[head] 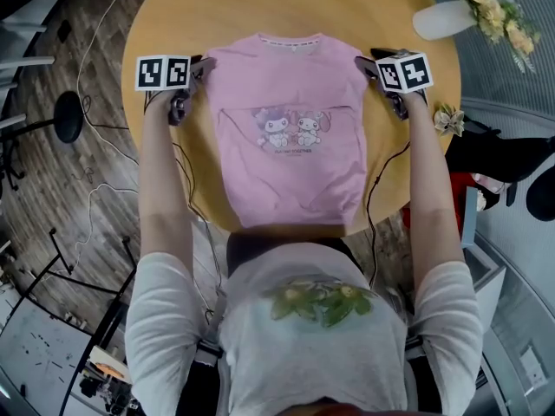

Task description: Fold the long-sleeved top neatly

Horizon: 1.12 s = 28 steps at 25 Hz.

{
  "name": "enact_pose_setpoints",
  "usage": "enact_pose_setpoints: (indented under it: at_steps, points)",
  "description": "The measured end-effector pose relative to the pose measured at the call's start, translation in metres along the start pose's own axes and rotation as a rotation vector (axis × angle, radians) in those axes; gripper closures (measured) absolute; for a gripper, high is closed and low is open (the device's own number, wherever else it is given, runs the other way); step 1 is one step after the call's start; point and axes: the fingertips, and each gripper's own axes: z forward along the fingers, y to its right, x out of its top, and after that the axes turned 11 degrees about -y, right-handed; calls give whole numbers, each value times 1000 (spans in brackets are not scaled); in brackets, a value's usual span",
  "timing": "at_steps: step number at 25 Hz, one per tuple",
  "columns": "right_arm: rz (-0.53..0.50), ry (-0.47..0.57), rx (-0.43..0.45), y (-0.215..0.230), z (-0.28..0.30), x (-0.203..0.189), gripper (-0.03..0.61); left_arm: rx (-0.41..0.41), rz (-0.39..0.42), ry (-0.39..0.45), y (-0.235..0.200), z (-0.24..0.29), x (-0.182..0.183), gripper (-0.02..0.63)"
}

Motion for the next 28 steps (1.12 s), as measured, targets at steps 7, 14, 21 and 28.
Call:
enact_pose_setpoints:
  at_steps: [7, 14, 21, 28]
  points:
    - [-41, 22, 51, -14, -3, 3, 530, -8, 16, 36, 6, -7, -3, 566]
    - [-59, 122, -2, -15, -32, 18, 535, 33, 42, 130, 17, -34, 12, 571]
    - [-89, 229, -80, -22, -74, 28, 537, 61, 79, 254, 40, -68, 24, 571]
    - [-126, 405, -109, -59, -132, -12, 537, 113, 205, 410, 91, -109, -16, 571]
